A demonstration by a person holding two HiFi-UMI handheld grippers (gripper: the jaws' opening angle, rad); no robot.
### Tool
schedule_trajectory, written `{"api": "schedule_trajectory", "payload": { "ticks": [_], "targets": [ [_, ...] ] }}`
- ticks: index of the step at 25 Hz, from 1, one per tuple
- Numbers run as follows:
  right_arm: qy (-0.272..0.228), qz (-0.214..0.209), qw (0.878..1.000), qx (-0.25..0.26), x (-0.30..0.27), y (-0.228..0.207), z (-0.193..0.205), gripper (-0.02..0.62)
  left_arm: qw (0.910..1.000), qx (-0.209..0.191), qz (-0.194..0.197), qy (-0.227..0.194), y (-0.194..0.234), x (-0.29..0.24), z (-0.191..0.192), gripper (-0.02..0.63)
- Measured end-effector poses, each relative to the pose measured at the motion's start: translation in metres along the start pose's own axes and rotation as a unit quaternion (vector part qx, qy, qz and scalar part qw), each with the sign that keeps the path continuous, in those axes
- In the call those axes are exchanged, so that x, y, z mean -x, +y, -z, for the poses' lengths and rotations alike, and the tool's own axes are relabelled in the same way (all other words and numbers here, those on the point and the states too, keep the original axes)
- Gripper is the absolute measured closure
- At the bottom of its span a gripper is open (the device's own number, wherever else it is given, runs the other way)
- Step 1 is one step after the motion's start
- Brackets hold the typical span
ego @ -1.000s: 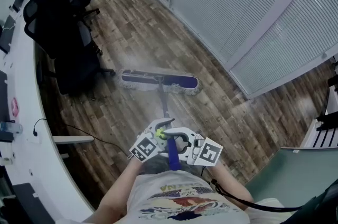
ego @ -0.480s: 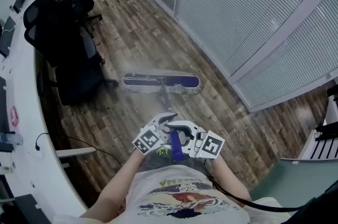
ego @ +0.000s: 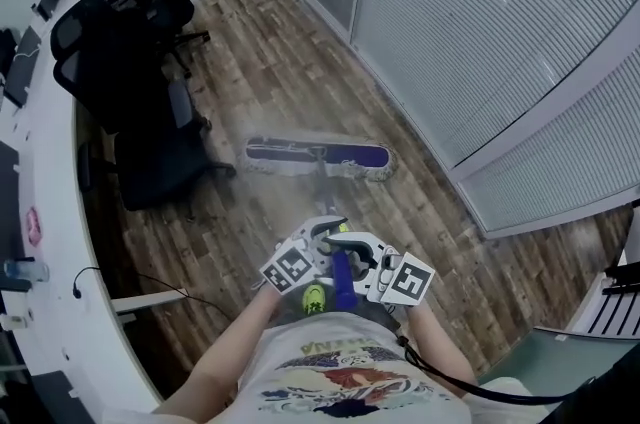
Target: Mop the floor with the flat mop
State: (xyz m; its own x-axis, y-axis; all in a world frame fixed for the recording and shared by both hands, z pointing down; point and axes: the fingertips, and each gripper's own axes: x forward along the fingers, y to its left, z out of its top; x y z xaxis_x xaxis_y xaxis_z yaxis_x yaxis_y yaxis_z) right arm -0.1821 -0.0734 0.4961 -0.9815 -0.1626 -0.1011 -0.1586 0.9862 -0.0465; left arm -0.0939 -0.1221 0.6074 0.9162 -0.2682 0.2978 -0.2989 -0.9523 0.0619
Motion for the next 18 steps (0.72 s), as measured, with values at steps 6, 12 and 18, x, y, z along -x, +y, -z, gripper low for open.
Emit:
{"api": "schedule_trajectory", "payload": {
  "ticks": [6, 12, 18],
  "targets": [
    [-0.002, -0.024, 1.0, 0.003, -0.01, -0.111, -0.004, 0.348, 0.9997, 0.012, -0.018, 0.01, 0.109, -0.034, -0.019, 0.408],
    [0.005, -0.034, 0.999, -0.019, 0.004, -0.23, -0.01, 0.348, 0.9991, 0.015, -0.032, 0.022, 0.212, -0.09, -0.045, 0.407],
    [0.009, -0.057, 0.998, -0.018, -0.002, -0.322, -0.011, 0.347, 0.9979, 0.024, -0.057, 0.02, 0.303, -0.121, -0.06, 0.408]
  ]
}}
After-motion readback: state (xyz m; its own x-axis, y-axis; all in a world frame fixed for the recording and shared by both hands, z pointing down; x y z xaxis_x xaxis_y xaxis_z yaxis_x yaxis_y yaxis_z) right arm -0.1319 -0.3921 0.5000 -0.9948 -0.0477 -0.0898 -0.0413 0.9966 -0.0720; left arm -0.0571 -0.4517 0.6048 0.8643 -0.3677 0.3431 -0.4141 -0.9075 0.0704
